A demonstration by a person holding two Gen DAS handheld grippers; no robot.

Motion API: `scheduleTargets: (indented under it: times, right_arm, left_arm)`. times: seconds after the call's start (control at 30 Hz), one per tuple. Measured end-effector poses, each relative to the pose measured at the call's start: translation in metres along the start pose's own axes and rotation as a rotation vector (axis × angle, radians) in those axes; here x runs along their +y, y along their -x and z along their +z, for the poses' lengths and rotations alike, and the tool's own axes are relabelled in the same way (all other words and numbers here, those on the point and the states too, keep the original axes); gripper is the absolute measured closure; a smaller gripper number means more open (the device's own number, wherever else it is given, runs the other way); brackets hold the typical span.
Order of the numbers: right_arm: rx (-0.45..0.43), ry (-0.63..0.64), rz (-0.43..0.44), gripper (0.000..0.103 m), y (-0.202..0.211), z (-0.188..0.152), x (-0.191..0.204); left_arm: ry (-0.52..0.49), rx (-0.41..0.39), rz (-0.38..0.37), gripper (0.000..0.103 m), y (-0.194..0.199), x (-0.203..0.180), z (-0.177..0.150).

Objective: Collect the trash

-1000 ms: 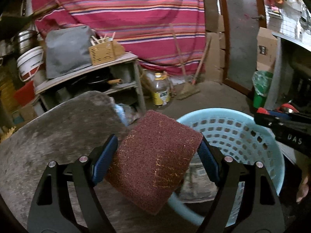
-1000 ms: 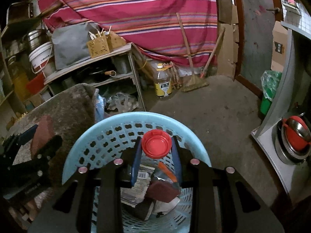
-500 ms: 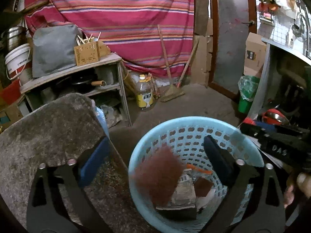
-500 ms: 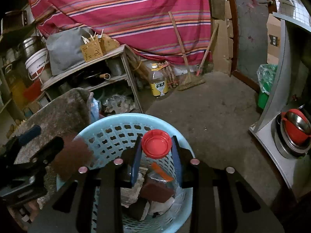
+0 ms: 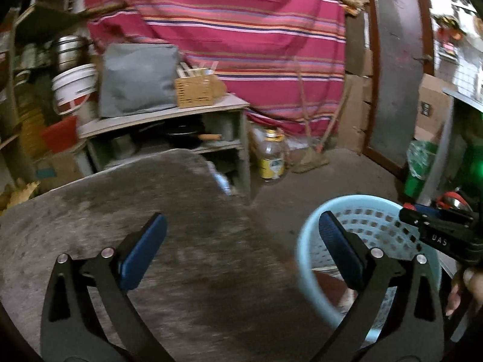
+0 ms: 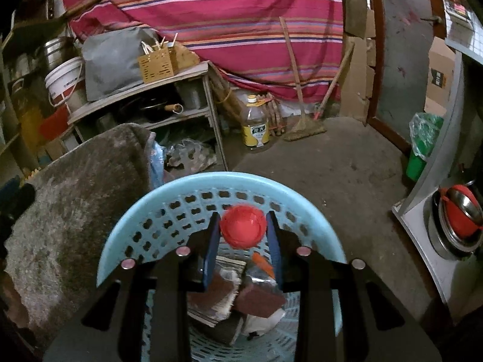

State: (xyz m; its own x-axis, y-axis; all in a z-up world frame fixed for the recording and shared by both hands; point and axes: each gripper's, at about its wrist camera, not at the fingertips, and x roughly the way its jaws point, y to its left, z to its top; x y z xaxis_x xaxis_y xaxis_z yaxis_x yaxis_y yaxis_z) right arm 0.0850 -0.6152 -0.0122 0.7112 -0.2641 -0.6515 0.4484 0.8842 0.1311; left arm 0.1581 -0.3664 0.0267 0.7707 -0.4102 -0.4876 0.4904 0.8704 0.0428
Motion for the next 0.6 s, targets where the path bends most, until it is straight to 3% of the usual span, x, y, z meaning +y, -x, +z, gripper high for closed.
scheduleTargets:
  times: [0.03,0.1,0.17,0.4,0.6]
  right_arm:
    - [-0.004,-0.003,0.001,0.044,0.000,0.001,0.004]
    - [-0.031,-0.006,-0.017,0.024,0.004,0.001,0.012]
    - [-0.033,0.007,-0.018,0.024,0.006,0.003,0.019]
    - [-0.047,0.007,-0.019,0.008,0.015,-0.003,0.041]
    - [-0.086,0.018,-0.019,0.004,0.035,-0.016,0.066]
  left_arm:
    - [0.007,-0.003,0.012,0.005,0.003,0.007,0.000]
    - [0.015,-0.012,0.043,0.005,0.011,0.023,0.000]
    - [0.017,-0.024,0.083,0.005,0.021,0.040,-0.002]
    - [0.045,-0.039,0.152,0.005,0.052,0.090,-0.013]
    - [0.041,-0.056,0.217,0.005,0.087,0.123,-0.031]
